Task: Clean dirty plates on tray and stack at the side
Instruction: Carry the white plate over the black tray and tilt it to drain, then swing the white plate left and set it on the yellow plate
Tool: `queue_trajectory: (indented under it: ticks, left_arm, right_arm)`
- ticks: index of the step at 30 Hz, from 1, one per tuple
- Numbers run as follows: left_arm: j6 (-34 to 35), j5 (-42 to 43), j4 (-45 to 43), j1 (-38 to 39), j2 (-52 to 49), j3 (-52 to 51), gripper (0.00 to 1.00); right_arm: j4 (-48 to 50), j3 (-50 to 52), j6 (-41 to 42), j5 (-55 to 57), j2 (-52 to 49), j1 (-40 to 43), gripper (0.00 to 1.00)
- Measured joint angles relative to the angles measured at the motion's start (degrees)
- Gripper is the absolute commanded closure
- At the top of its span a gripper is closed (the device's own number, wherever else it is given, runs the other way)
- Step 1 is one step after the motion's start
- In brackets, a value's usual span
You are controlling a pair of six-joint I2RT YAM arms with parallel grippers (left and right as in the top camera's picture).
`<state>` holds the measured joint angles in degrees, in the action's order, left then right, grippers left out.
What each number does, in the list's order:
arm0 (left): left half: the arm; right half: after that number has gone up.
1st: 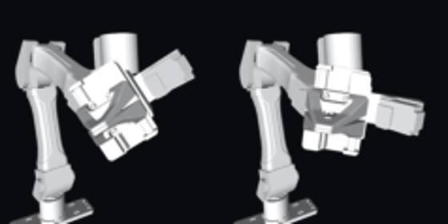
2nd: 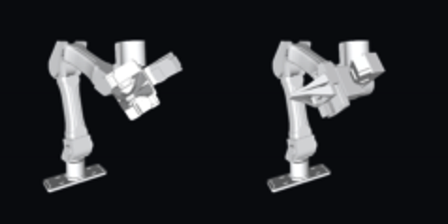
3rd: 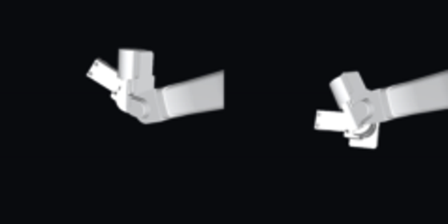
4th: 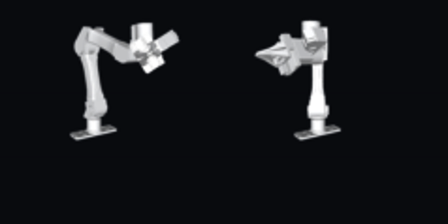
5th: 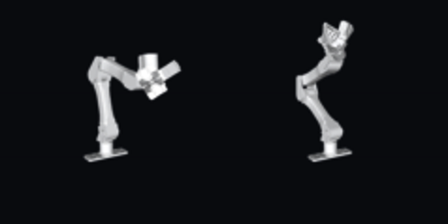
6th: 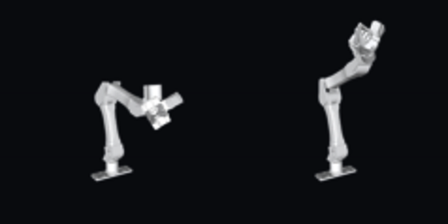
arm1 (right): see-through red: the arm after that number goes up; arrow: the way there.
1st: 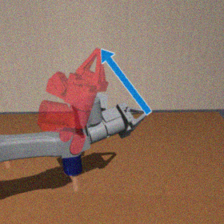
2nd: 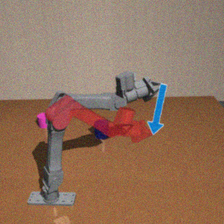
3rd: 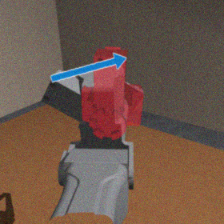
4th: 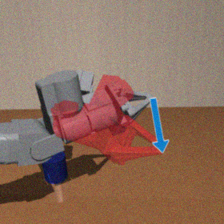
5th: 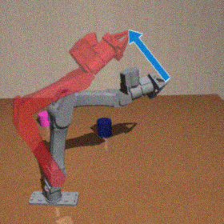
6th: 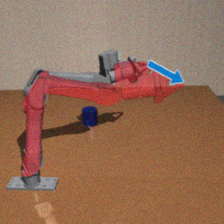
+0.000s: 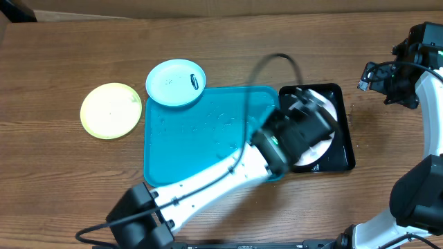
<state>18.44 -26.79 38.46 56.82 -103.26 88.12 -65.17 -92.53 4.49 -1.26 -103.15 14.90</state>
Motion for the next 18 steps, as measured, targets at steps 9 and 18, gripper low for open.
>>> queue_trajectory:
  ticks: [9,18]
  left_arm:
    - [5.62,35.43,0.57,-19.76,-0.02,-0.11,0.96]
    - [6.56,54.53,3.69,-46.42,0.22,-0.11,0.96]
  right_arm:
    - [0.04,0.0,0.0,0.0,0.0,0.0,0.0]
    - [0.0,0.0,-0.02,-0.02,0.0,0.02,0.0]
